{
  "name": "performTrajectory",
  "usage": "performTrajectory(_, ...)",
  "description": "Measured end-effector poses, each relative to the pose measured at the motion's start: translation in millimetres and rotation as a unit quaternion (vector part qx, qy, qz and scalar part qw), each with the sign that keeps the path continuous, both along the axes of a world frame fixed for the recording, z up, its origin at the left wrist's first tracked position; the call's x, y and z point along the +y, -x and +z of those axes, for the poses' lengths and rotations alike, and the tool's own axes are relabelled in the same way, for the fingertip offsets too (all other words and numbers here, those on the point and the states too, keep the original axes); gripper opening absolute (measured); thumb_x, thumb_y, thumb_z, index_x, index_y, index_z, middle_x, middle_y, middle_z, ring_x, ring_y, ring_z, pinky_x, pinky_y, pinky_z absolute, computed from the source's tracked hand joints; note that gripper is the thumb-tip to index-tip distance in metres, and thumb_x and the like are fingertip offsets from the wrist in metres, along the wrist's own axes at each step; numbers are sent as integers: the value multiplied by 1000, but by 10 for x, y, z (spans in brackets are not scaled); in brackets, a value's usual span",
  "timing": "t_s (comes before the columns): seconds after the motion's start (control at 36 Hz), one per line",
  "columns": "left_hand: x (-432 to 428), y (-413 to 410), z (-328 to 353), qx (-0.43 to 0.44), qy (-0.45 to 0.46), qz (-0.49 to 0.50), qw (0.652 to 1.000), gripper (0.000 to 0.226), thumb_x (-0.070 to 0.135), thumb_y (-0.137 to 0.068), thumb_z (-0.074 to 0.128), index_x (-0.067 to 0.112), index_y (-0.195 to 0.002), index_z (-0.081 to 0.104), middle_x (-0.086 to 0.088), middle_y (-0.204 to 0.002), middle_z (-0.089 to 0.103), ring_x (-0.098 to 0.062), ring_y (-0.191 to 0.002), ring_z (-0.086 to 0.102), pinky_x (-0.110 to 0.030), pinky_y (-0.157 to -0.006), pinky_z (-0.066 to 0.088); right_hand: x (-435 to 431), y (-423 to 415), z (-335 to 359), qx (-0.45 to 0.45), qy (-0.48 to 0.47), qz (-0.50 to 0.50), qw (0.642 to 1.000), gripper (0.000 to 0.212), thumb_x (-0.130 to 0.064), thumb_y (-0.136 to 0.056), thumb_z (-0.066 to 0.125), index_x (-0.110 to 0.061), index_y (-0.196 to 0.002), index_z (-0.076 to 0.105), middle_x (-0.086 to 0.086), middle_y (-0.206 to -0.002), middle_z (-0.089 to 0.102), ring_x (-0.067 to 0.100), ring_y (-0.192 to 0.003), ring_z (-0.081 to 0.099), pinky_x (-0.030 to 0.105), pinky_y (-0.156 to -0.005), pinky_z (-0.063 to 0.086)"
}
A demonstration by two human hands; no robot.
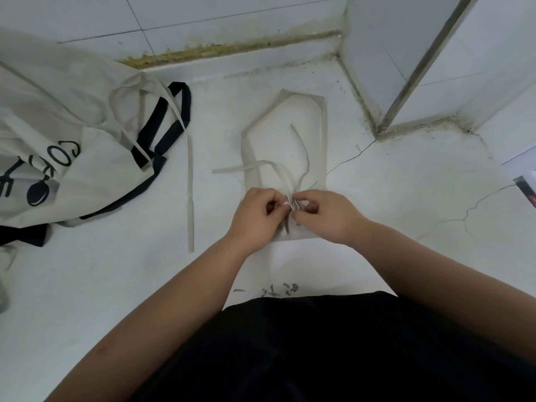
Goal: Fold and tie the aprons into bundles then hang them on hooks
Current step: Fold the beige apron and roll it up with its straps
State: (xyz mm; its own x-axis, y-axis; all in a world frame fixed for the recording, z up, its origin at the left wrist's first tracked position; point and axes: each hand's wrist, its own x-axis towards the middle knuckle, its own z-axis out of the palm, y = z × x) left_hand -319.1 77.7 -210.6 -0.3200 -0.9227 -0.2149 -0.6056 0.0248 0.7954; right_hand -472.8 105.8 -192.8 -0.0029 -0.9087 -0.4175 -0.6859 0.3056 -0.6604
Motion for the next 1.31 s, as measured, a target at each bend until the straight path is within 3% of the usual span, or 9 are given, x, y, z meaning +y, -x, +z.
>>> performTrajectory(0.11,64,-59,32,131,-102,81,983,7,13,-93,59,16,-87,59,-5,-89,60,-17,-78,56,-24,-74,46,-25,-75,-65,44,22,50,998,3,-30,-85,60,-31,-85,62,-7,-67,52,12,-65,51,29,-59,41)
performTrajectory(0.19,122,-69,39,170,-124,105,972,12,11,-94,57,18,-84,58,-3,-84,60,-17,-76,54,-29,-72,46,-50,-81,-128,65,26,9,997,25,-36,-93,52,-28,-70,54,-8,-62,50,14,-62,49,26,-55,35)
performTrajectory(0.31,132,-84,55,216,-146,114,959,19,7,-95,54,21,-83,55,-4,-93,65,-10,-80,57,-17,-70,44,-70,-119,-91,-43,6,-28,999,21,-36,-93,55,-16,-91,60,-5,-76,59,15,-69,55,28,-62,44)
performTrajectory(0.53,96,-70,59,237,-161,130,949,12,11,-97,53,18,-91,60,5,-83,69,-12,-82,61,-24,-80,47,-156,-200,-76,58,-16,6,998,27,-42,-93,52,-29,-113,63,-4,-106,64,17,-94,58,26,-73,40)
performTrajectory(0.67,86,-64,68,236,-177,131,946,9,13,-97,53,15,-92,60,4,-82,69,-12,-83,60,-27,-84,46,-190,-301,-26,141,-14,59,988,20,-33,-94,48,-19,-91,61,1,-89,61,23,-87,56,29,-68,39)
performTrajectory(0.78,118,-45,62,230,-155,145,950,10,12,-98,51,15,-92,59,3,-83,66,-11,-80,58,-24,-79,46,-176,-279,-91,16,-9,8,1000,35,-21,-94,48,-19,-60,44,-4,-60,43,18,-63,44,27,-58,33)
performTrajectory(0.94,101,39,66,214,-128,204,947,12,15,-97,50,23,-91,57,7,-71,61,-6,-66,54,-15,-63,44,-124,-109,70,-284,-9,-168,944,17,-26,-97,52,-20,-83,59,-7,-79,63,0,-70,55,13,-65,40)
performTrajectory(1.17,90,-35,141,191,-148,134,961,17,11,-92,55,-2,-90,65,-5,-78,60,-11,-70,54,-21,-68,43,-95,-92,88,-205,-24,-53,977,27,-20,-94,57,-13,-67,61,-4,-66,54,0,-52,43,9,-53,35)
performTrajectory(1.31,44,-127,129,255,-208,116,937,22,13,-89,64,17,-68,69,5,-86,70,-8,-78,63,-19,-75,49,-123,-115,112,-149,-43,-15,988,24,-16,-87,57,1,-72,62,7,-71,51,14,-66,42,28,-65,32)
